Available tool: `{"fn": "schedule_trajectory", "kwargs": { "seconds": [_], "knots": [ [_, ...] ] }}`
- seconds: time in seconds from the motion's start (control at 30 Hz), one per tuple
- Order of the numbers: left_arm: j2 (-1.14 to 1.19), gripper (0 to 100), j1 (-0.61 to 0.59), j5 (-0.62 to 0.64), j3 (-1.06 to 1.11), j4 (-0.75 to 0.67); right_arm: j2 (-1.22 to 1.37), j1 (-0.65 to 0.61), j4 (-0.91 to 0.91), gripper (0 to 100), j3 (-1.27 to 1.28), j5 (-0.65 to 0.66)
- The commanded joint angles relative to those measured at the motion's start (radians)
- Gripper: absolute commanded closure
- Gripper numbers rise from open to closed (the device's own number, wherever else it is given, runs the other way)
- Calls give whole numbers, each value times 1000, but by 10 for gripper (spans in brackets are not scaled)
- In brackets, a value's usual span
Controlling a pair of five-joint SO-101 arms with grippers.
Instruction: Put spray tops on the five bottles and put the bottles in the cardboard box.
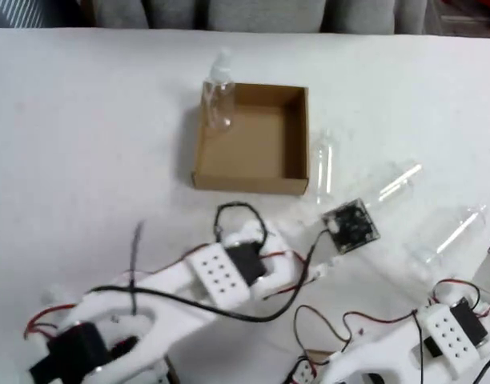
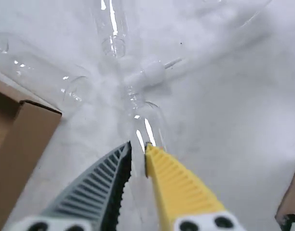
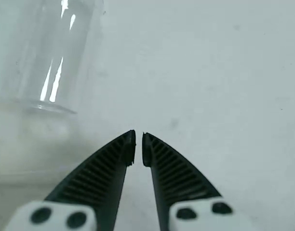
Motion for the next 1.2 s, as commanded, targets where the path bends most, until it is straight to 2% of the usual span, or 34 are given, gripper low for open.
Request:
{"fn": "schedule_trajectory", "kwargs": {
  "seconds": [0.0, 0.17, 0.33, 0.53, 0.8, 1.17],
  "knots": [
    [47, 822, 7, -15, -100, -14, 2, 7, -18, 978, -5, 21],
    [111, 788, -31, -25, -184, 75, -7, -4, -18, 978, 31, 83],
    [188, 746, -33, -71, -333, 203, -7, -24, -107, 978, 97, 112],
    [323, 679, -36, -29, -491, 305, -7, -24, -205, 978, 164, 114],
    [561, 676, -56, -28, -646, 325, -7, -24, -286, 978, 215, 114],
    [697, 679, -81, -34, -701, 322, -7, -24, -288, 978, 226, 114]
  ]
}}
